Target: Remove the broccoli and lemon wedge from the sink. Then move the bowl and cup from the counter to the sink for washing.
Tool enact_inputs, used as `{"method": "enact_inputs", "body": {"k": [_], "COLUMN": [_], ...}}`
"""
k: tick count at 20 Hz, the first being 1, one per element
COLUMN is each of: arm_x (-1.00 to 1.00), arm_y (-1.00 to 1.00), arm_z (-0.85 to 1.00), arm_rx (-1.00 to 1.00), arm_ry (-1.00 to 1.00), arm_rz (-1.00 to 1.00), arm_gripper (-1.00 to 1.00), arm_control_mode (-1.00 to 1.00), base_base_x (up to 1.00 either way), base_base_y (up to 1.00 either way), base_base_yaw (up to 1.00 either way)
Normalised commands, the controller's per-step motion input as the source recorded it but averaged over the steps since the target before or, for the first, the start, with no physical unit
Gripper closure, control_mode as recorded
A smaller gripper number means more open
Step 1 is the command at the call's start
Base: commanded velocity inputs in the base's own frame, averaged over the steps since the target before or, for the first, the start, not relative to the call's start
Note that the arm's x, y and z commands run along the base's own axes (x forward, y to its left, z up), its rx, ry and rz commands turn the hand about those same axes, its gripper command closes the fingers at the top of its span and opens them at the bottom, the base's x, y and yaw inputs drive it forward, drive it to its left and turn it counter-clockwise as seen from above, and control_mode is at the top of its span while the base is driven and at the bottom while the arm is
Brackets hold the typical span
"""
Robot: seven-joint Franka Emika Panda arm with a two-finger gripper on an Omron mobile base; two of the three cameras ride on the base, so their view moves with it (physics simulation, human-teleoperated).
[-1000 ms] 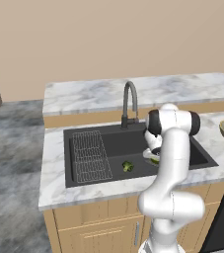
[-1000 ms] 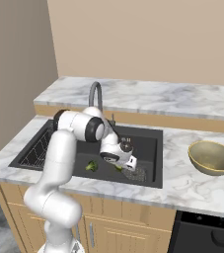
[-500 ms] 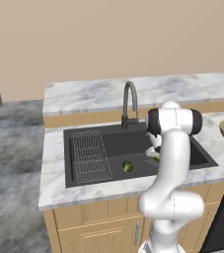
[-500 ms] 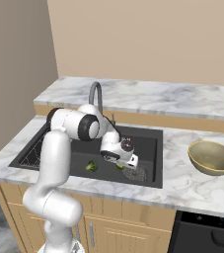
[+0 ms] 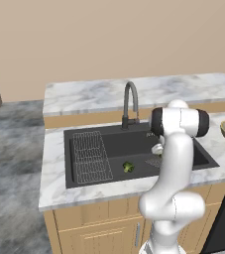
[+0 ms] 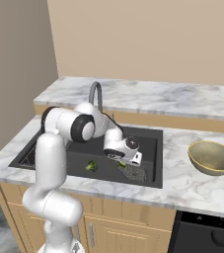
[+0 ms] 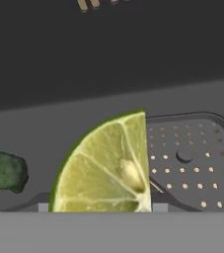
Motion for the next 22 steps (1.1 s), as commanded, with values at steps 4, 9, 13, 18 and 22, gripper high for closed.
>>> {"method": "enact_inputs", "body": {"k": [4,9,13,18,22], "arm_x": [-0.15,-0.12,-0.17,-0.20,-0.22], "arm_y": [-0.04,-0.04,-0.04,-0.04,-0.04], "arm_z": [0.39,0.41,0.37,0.36,0.37], "arm_rx": [0.02,0.00,0.00,0.00,0.00], "arm_ry": [0.00,0.00,0.00,0.00,0.00], "arm_rz": [0.01,0.03,0.03,0.02,0.02], "arm_gripper": [1.00,1.00,1.00,1.00,1.00], "arm_control_mode": [-1.00,-1.00,-1.00,-1.00,-1.00], "base_base_x": [0.00,0.00,0.00,0.00,0.00], "base_base_y": [0.00,0.00,0.00,0.00,0.00], "base_base_yaw": [0.00,0.00,0.00,0.00,0.00]}}
